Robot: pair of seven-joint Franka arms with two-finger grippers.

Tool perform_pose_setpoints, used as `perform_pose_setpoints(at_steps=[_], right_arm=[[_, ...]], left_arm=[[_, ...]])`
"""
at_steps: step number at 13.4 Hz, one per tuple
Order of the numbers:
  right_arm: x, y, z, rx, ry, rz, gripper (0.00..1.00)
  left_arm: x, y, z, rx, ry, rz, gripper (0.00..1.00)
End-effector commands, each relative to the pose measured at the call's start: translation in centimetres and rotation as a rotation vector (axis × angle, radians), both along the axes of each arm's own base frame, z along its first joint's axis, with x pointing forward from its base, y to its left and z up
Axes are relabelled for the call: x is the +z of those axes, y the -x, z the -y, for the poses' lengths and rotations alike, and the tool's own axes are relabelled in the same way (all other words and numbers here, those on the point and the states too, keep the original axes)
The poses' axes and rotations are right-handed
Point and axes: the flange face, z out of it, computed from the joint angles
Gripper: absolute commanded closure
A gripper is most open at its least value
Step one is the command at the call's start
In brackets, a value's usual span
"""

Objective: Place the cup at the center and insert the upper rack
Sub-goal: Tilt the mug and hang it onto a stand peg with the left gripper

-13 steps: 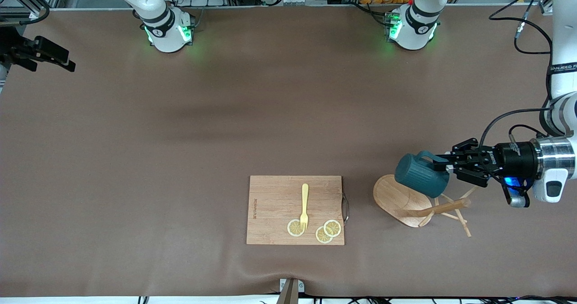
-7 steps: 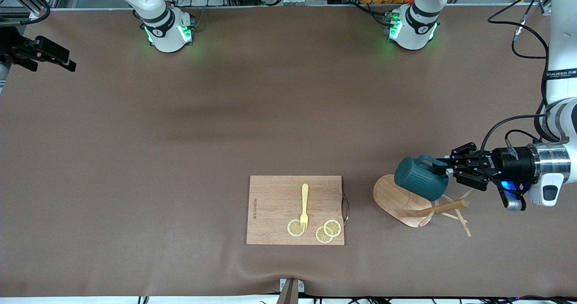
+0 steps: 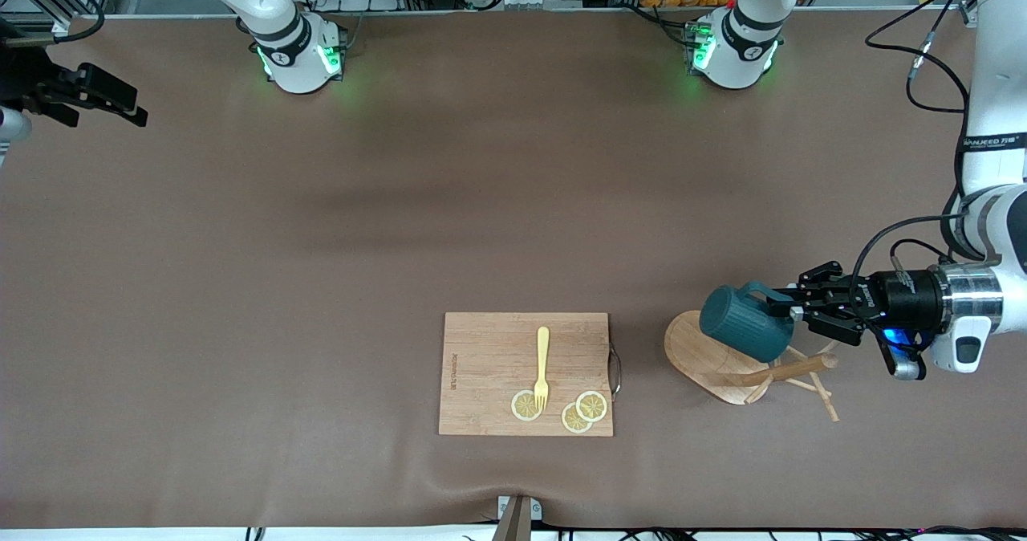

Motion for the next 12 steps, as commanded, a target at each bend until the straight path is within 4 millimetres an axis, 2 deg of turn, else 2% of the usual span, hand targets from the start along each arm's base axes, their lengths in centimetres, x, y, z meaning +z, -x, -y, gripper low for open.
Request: perform_pose_setpoints(at_steps=[1,6,9,12], right_arm=[[0.7,0.5,0.0,-0.013,0.007,0.007,0.00],[0.6,0.3,0.8,-0.029,0.023,0.012,0.00],[0.6,0.2,2.1,-0.049,0.057,0.021,0.00],[0.8,0.1,1.9,-0.045,0.087,0.032,0.00]], left_arm=[[-0.4,-0.2,-0.9,0.008,0.045,0.007,1.00],[-2.6,-0.5,-1.6,0.031,0.088,-0.027,1.00],[-3.1,-0.6,-3.1,0.059,0.103,-0.033,1.00],[-4.0,-0.7,-3.8,0.071,0.117,-0.037,1.00]])
